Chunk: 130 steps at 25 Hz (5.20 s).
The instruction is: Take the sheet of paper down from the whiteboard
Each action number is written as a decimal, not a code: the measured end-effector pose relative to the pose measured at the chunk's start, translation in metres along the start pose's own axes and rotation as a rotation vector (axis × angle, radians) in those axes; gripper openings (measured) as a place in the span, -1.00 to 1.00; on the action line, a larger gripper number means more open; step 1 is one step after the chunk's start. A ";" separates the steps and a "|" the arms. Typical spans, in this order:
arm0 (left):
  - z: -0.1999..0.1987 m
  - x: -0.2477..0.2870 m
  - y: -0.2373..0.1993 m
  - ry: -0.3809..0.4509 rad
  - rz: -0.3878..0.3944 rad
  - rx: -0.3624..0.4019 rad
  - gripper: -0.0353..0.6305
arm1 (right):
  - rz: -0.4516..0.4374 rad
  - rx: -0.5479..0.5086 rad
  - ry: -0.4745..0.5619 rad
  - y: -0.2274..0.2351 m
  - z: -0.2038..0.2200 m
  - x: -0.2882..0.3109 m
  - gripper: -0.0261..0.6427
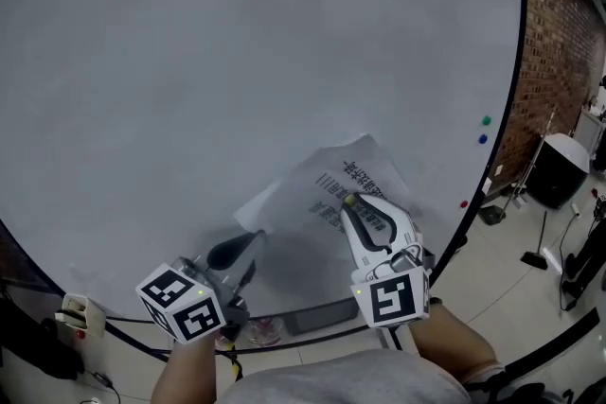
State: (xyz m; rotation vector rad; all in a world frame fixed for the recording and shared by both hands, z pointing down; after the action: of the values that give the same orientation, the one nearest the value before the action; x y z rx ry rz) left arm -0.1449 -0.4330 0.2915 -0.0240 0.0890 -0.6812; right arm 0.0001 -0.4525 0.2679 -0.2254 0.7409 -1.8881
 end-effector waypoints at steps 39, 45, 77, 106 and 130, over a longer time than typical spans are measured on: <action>-0.001 -0.074 -0.025 0.018 -0.224 -0.028 -0.89 | -0.027 0.005 -0.006 0.022 0.001 -0.015 -0.80; 0.042 -0.077 -0.013 -0.016 -0.166 -0.019 -0.89 | -0.251 0.327 -0.177 -0.044 0.048 -0.048 -0.92; 0.104 -0.238 0.328 -0.158 -0.131 -0.082 -0.89 | -0.500 0.674 -0.405 -0.172 -0.019 -0.458 -0.92; 0.080 -0.386 0.466 -0.208 -0.053 -0.010 -0.89 | -0.412 0.690 -0.314 -0.231 -0.151 -0.604 -0.92; 0.078 -0.415 0.462 -0.204 -0.050 -0.014 -0.89 | -0.402 0.675 -0.309 -0.248 -0.169 -0.597 -0.92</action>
State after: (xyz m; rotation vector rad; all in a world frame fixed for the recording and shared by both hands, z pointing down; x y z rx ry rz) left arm -0.1687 0.1873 0.3766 -0.1095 -0.1035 -0.7246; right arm -0.0098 0.2056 0.3841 -0.2356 -0.1845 -2.2980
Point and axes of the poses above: the fingertips, and each gripper's own axes: x forward along the fingers, y to its right, z out of its underside, the point moved 2 cm from there along -x, backward along the fingers, and after that the axes turned 5 degrees about x, right-handed, at the moved point
